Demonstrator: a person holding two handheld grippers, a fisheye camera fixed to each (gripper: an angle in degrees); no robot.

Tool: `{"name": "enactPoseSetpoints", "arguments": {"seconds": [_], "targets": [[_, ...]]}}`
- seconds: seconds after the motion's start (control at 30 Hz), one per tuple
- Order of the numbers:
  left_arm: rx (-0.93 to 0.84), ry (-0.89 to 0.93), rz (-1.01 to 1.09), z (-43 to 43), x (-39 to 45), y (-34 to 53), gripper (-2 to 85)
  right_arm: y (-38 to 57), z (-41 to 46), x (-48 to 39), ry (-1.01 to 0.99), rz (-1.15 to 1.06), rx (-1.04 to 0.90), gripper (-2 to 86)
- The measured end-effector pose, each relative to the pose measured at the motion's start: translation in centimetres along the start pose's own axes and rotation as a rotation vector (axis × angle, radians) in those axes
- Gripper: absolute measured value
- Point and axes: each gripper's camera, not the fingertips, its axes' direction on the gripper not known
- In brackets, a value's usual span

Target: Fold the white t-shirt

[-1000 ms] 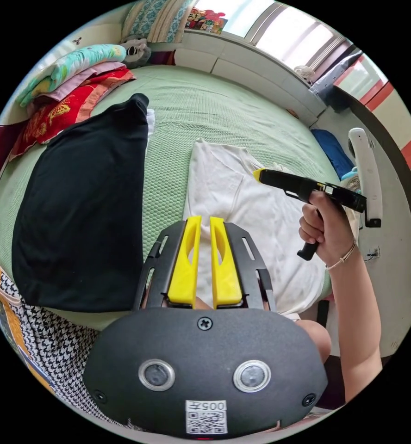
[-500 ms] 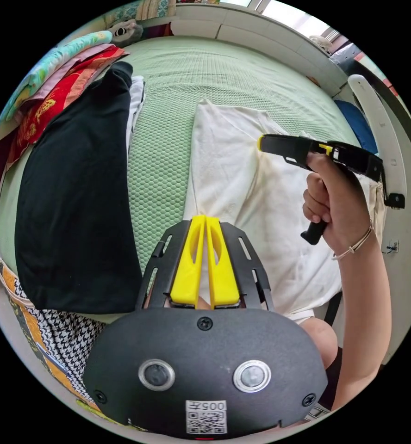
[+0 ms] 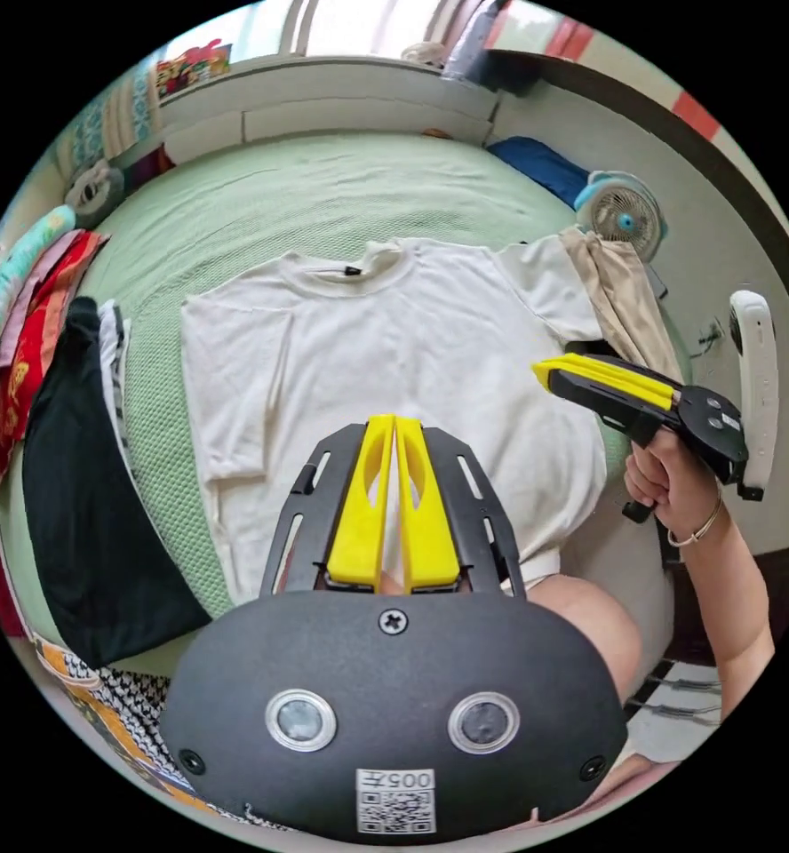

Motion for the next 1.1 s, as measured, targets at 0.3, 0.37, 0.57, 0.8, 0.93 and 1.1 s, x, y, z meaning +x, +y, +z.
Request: {"name": "enactPoseSetpoints", "arguments": {"seconds": [0.3, 0.37, 0.57, 0.8, 0.93, 1.1], "targets": [[-0.045, 0.047, 0.156, 3.9, 10.8, -2.8, -0.6, 13.5, 1.1, 8.0, 0.019, 0.223, -0.026, 1.9], [-0.042, 0.013, 0.172, 4.7, 12.1, -3.1, -0.6, 14.3, 1.6, 8.9, 0.004, 0.235, -0.003, 0.2], [-0.11, -0.065, 0.184, 7.0, 14.2, -4.8, -0.6, 14.1, 2.1, 9.9, 0.042, 0.103, -0.061, -1.1], [-0.066, -0.01, 0.15, 6.0, 14.2, -6.0, -0.6, 12.4, -0.1, 16.2, -0.05, 0.359, 0.071, 5.8], [-0.047, 0.028, 0.154, 5.5, 14.3, -6.5, -0.5, 10.1, 1.3, 19.9, -0.1, 0.545, 0.091, 7.0], [-0.032, -0.006, 0.155, 5.1, 13.8, -6.9, -0.5, 8.2, 1.4, 22.2, -0.141, 0.75, 0.201, 3.8]]}}
